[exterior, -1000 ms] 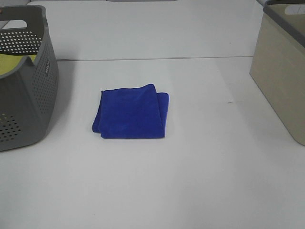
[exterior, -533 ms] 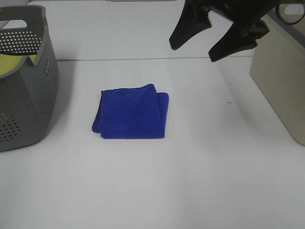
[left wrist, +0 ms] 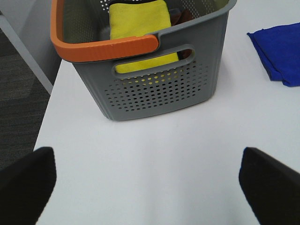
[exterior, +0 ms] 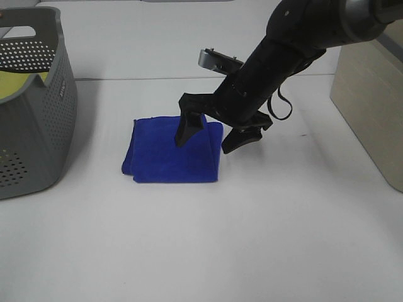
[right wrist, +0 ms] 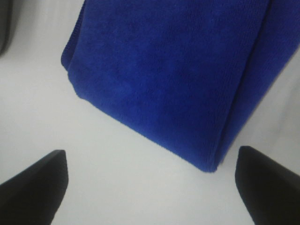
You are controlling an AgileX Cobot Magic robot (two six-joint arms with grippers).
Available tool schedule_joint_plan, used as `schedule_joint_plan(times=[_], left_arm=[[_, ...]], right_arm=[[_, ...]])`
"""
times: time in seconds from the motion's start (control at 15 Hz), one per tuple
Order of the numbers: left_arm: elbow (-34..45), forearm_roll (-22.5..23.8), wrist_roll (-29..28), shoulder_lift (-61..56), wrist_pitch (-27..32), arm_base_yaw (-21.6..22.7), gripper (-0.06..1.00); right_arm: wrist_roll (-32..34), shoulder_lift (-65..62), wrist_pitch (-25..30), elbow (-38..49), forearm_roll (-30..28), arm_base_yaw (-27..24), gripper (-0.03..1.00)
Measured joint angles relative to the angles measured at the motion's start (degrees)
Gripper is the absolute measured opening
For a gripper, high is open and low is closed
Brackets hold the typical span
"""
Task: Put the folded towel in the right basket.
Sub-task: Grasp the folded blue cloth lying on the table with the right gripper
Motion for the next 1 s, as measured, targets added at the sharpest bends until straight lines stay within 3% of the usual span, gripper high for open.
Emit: schedule_joint_plan(times=[0.2, 0.47, 1.0], left_arm=[[0.0, 0.0, 0.0, 0.0, 0.0, 0.0, 0.99], [0.0, 0.0, 0.0, 0.0, 0.0, 0.0, 0.99], [0.0, 0.0, 0.0, 0.0, 0.0, 0.0, 0.99]], right_arm=[[5.2, 6.5, -1.0, -8.2, -1.8, 0.0, 0.93], [12.0, 11.7, -1.3, -11.6, -9.5, 0.0, 0.92], [13.0, 12.8, -1.9, -12.5, -9.4, 1.7, 0.92]])
